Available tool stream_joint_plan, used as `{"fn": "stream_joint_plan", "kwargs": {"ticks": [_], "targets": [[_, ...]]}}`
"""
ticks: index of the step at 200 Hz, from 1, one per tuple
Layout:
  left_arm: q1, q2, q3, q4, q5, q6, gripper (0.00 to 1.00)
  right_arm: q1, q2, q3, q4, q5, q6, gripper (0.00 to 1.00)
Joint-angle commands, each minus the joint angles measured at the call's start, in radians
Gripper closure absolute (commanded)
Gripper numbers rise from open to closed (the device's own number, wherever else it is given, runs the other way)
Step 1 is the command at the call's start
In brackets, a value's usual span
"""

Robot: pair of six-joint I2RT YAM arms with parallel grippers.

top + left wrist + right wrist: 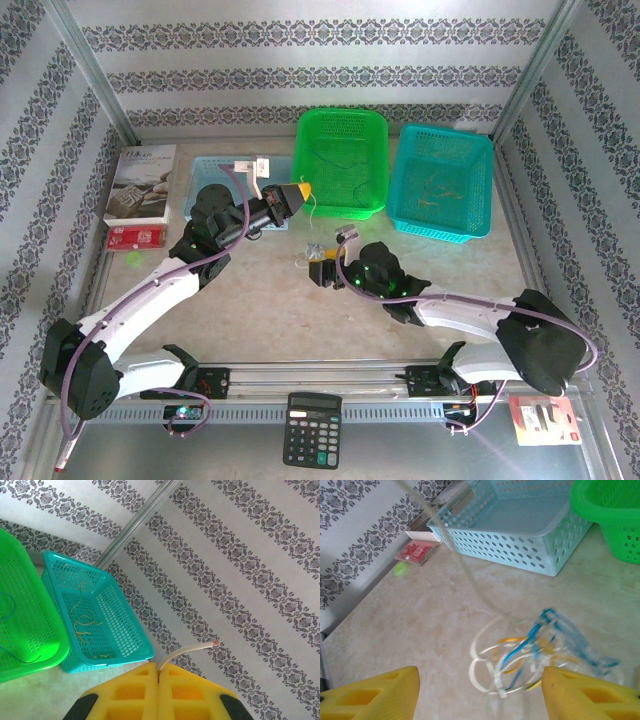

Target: Untangle the cables

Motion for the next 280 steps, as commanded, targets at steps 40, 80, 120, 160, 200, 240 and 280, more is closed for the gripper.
{"fn": "stream_joint_plan", "kwargs": {"ticks": [40, 80, 120, 160, 200, 240, 280], "targets": [[-0.03, 0.018, 0.011, 0.118, -0.009, -0.036, 1.0, 0.011, 0.07, 0.061, 0.064, 0.125, -0.012, 0.34], [-0.039, 0.018, 0.017, 0.124, -0.019, -0.04, 1.0, 0.011, 0.162, 0.093, 0.088, 0.168, -0.012, 0.57], [-0.042, -0.001, 0.026, 0.117, -0.03, -0.041, 1.0, 0.01, 0.212, 0.056, 0.118, 0.168, 0.008, 0.76], [-0.042, -0.007, 0.052, 0.121, -0.034, -0.063, 1.0, -0.002, 0.242, -0.008, 0.169, 0.195, 0.026, 0.95], [-0.041, -0.013, 0.09, 0.114, -0.036, -0.073, 1.0, -0.03, 0.264, -0.052, 0.204, 0.188, 0.046, 1.0], [-0.042, -0.024, 0.147, 0.075, -0.045, -0.043, 1.0, -0.05, 0.276, -0.093, 0.204, 0.184, 0.059, 1.0], [-0.041, -0.043, 0.238, -0.021, -0.063, 0.042, 1.0, -0.078, 0.272, -0.143, 0.23, 0.2, 0.079, 1.0]]}}
